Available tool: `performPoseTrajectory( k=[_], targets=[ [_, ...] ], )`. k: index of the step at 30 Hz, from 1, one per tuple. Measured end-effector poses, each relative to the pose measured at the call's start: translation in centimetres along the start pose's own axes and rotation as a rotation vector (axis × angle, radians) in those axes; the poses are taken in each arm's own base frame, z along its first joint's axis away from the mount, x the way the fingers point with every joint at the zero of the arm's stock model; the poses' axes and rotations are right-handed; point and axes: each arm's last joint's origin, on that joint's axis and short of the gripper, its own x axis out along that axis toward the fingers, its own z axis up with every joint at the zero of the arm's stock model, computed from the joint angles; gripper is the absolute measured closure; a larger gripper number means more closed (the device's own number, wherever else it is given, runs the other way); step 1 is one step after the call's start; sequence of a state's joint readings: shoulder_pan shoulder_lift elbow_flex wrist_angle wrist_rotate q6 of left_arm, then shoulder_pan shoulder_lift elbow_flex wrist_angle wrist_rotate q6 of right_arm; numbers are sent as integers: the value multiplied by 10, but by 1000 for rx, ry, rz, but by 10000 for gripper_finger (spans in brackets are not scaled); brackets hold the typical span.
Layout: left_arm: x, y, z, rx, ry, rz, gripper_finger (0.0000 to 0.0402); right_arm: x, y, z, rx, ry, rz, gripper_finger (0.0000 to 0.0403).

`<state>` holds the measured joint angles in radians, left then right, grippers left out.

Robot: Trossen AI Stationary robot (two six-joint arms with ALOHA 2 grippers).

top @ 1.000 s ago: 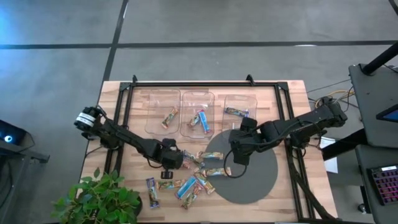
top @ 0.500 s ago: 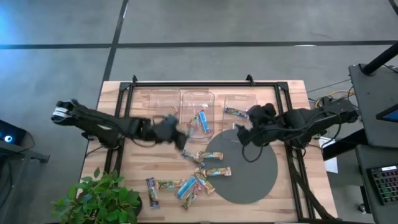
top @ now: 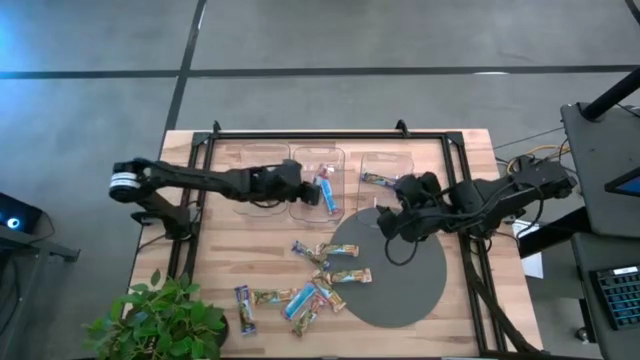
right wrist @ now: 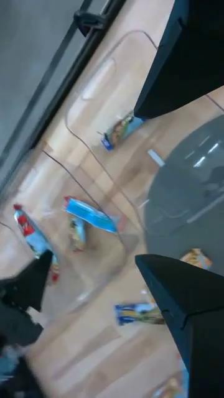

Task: Pick and place Granola Bars by type
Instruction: Put the red granola bar into the middle transparent bin

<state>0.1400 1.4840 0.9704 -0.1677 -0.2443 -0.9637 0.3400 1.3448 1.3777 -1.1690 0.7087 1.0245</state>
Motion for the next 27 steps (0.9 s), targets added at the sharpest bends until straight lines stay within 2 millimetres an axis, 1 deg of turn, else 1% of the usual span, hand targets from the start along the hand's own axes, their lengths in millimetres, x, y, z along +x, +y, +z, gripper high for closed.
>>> performPoseTrajectory(
  k=[2, 5, 9, 12, 15, 18, 20, 23, 27],
  targets=[
    [2, 0, -2, 88, 40, 51, 335, 3, 6, -4, -38, 23, 0, 37],
    [0, -3, -2, 149, 57, 74, 320, 9, 13, -9, -95, 70, 7, 37],
    [-3, -7, 2, 201, 38, 73, 281, 18, 20, -14, -152, 108, 2, 37],
    [-7, -7, 3, 209, 47, 81, 253, 21, 23, -16, -189, 132, 12, 37],
    [-15, -13, 2, 204, 112, 9, 236, 23, 29, -17, -269, 160, 71, 37],
    [-34, -26, -6, 306, 151, -103, 232, 25, 41, -19, -412, 188, 202, 37],
    [-52, -37, -17, 398, 158, -173, 232, 28, 51, -21, -510, 197, 289, 37],
    [-80, -50, -33, 466, 154, -265, 232, 38, 66, -25, -649, 193, 379, 37],
    [-113, -61, -58, 473, 123, -321, 232, 54, 88, -32, -699, 227, 502, 37]
  ],
)
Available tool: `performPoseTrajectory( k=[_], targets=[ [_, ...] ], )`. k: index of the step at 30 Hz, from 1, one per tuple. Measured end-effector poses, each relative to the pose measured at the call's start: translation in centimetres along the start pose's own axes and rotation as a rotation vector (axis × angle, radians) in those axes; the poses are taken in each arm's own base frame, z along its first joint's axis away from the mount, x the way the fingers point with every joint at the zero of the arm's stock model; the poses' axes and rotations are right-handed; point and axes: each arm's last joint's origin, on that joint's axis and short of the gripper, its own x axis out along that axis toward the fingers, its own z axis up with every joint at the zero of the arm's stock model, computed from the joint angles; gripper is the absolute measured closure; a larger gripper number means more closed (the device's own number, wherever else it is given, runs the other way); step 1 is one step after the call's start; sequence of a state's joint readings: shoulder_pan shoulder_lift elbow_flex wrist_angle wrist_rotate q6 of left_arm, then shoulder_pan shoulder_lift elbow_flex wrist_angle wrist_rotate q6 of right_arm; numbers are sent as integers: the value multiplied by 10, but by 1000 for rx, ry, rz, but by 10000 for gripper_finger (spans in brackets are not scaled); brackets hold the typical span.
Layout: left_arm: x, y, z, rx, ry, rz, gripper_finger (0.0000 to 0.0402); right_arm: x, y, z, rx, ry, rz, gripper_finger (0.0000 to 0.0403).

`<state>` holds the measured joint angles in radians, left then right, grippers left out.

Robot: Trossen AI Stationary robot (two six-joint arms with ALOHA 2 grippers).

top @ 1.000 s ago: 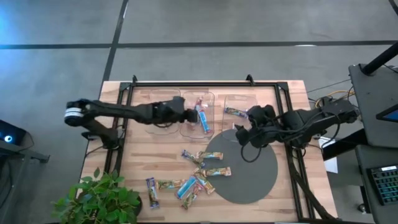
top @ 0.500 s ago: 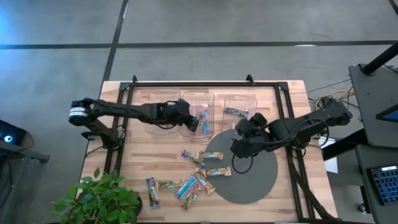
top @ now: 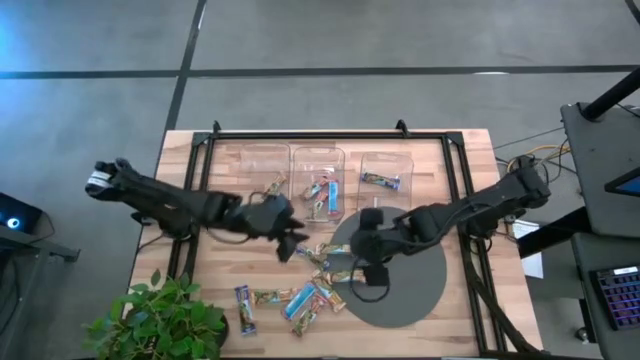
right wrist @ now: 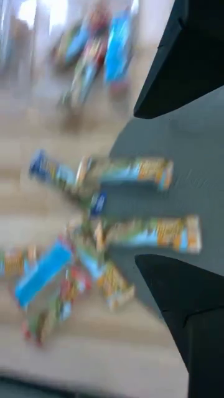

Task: Pick and place Granola Bars by type
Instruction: Put the red granola bar into the middle transparent bin

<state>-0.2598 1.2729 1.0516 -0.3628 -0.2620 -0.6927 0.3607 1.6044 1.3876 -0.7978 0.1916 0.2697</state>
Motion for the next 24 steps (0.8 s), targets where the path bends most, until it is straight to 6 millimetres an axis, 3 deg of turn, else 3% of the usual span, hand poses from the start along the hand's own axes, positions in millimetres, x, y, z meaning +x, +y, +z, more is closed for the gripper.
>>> performPoseTrajectory(
  k=[10, 24],
  targets=[
    [-31, -36, -34, -83, -27, -52, 232, 69, 39, 13, -392, 94, 153, 37],
    [-44, -51, -51, -130, 29, -130, 232, 147, 94, 41, -439, 117, 268, 37]
  ],
)
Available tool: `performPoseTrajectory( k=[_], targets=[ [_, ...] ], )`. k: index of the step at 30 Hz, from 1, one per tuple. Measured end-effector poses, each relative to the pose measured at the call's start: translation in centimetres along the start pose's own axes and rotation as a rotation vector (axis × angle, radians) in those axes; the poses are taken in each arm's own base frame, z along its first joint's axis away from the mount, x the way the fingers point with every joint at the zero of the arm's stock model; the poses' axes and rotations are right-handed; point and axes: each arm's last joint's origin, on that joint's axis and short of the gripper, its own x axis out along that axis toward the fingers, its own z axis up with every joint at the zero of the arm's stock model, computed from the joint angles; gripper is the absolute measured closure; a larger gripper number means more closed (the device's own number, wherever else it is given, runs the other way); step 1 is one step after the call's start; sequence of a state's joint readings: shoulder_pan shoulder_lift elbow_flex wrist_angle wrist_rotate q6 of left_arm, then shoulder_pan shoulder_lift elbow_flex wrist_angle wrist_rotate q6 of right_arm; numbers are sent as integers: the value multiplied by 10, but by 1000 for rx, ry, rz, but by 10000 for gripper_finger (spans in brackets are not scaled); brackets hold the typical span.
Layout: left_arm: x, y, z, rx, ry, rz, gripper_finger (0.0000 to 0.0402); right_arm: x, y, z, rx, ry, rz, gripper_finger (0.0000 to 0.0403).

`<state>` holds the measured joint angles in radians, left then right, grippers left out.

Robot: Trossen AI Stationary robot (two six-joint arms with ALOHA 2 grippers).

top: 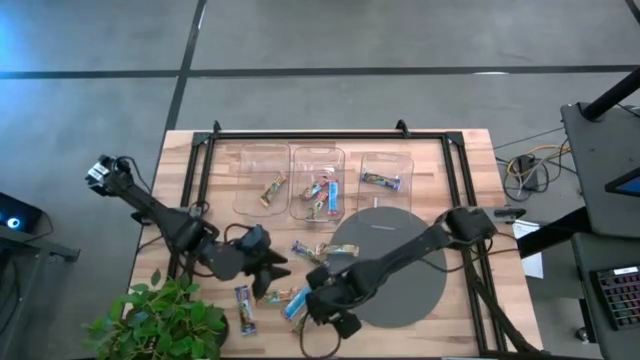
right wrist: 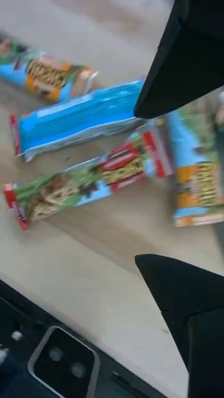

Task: Pick and place Granola Bars by type
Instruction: Put the red granola bar into the middle transparent bin

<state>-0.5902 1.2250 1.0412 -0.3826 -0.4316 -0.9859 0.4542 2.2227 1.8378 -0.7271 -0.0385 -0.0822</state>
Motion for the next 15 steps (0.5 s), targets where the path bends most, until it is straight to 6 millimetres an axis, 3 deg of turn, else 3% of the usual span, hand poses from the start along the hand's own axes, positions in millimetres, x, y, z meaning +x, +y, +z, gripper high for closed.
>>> performPoseTrajectory(
  k=[9, 15],
  targets=[
    [-14, -12, -16, 24, 43, -67, 232, 29, 0, 14, -59, -3, 23, 57],
    [-15, -8, -18, 11, 66, -28, 232, 49, -1, 7, -77, 37, 54, 96]
  ],
)
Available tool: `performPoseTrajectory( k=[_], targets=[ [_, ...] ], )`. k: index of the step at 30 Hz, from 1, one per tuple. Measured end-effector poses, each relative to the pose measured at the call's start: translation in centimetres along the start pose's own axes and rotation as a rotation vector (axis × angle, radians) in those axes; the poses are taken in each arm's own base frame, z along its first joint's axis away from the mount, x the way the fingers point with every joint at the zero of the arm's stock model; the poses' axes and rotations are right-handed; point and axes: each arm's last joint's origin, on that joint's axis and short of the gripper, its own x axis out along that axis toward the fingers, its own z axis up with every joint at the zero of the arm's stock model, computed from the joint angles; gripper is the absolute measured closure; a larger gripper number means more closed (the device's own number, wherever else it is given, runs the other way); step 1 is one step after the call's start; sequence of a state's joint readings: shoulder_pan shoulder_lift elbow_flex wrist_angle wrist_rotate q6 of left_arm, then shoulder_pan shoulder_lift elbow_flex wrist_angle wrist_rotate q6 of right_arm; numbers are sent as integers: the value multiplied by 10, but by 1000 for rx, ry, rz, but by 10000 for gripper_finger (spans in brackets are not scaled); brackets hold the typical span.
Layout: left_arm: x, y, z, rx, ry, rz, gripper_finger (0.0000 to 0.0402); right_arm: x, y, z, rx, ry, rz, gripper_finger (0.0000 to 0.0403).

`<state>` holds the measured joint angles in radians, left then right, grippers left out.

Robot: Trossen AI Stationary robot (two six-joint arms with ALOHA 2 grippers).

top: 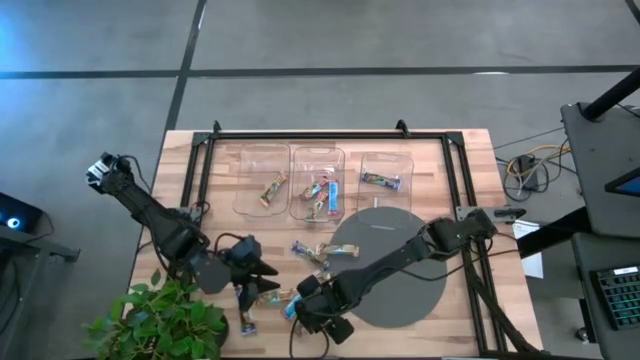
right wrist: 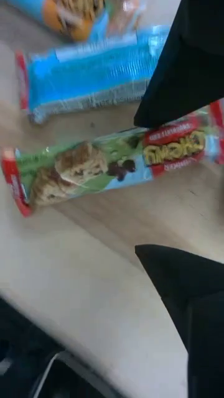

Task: Pick and place Granola Bars by type
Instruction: Put the red granola bar into the middle transparent bin

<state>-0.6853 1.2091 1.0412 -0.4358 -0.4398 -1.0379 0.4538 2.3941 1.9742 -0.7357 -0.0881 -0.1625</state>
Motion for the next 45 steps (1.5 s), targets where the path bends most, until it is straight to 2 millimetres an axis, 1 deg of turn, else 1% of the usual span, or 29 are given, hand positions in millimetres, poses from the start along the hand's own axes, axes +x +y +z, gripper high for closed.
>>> performPoseTrajectory(
  k=[5, 9, 11, 14, 17, 19, 21, 23, 24, 26, 28, 31, 33, 35, 36, 38, 40, 41, 43, 45],
  targets=[
    [0, 2, -1, 2, 4, 24, 232, 12, -5, -4, 7, 22, -50, 131],
    [0, 3, -1, 3, -6, 34, 232, 12, -8, -5, 17, 30, -59, 162],
    [0, 3, -1, 3, -14, 39, 232, 12, -9, -7, 21, 41, -57, 183],
    [0, 3, -1, 4, -15, 41, 232, 9, -11, -10, 28, 73, -54, 228],
    [0, 3, -1, 8, -14, 44, 232, 5, -12, -14, 36, 118, -41, 285],
    [0, 4, -1, 14, -30, 63, 232, -1, -11, -17, 39, 146, 0, 321],
    [1, 6, -1, 40, -62, 90, 232, -9, -10, -18, 50, 155, 26, 348],
    [3, 9, -3, 55, -75, 113, 232, -22, -10, -13, 56, 126, 20, 362],
    [4, 11, -4, 61, -74, 122, 232, -34, -10, -10, 59, 99, 13, 364],
    [6, 13, -6, 70, -69, 131, 232, -61, -11, -4, 63, 44, -31, 361],
    [7, 16, -8, 81, -60, 147, 232, -93, -15, 0, 67, -3, -120, 353],
    [8, 19, -11, 88, -52, 159, 232, -133, -24, -2, 119, -41, -282, 346],
    [8, 21, -12, 91, -48, 161, 232, -156, -35, -9, 188, -51, -349, 345],
    [9, 22, -13, 90, -44, 165, 232, -175, -51, -20, 301, -67, -416, 347],
    [9, 22, -13, 77, -45, 166, 232, -183, -62, -27, 368, -75, -450, 349],
    [10, 23, -13, 38, -69, 173, 232, -196, -90, -44, 549, -103, -509, 350],
    [12, 24, -15, -1, -86, 170, 232, -205, -122, -64, 788, -137, -554, 351],
    [12, 26, -16, -10, -88, 177, 232, -208, -139, -77, 936, -155, -567, 350],
    [14, 29, -18, -25, -96, 192, 232, -210, -169, -102, 1214, -191, -550, 347],
    [15, 32, -20, -35, -108, 205, 232, -206, -196, -128, 1406, -213, -513, 340]
  ],
)
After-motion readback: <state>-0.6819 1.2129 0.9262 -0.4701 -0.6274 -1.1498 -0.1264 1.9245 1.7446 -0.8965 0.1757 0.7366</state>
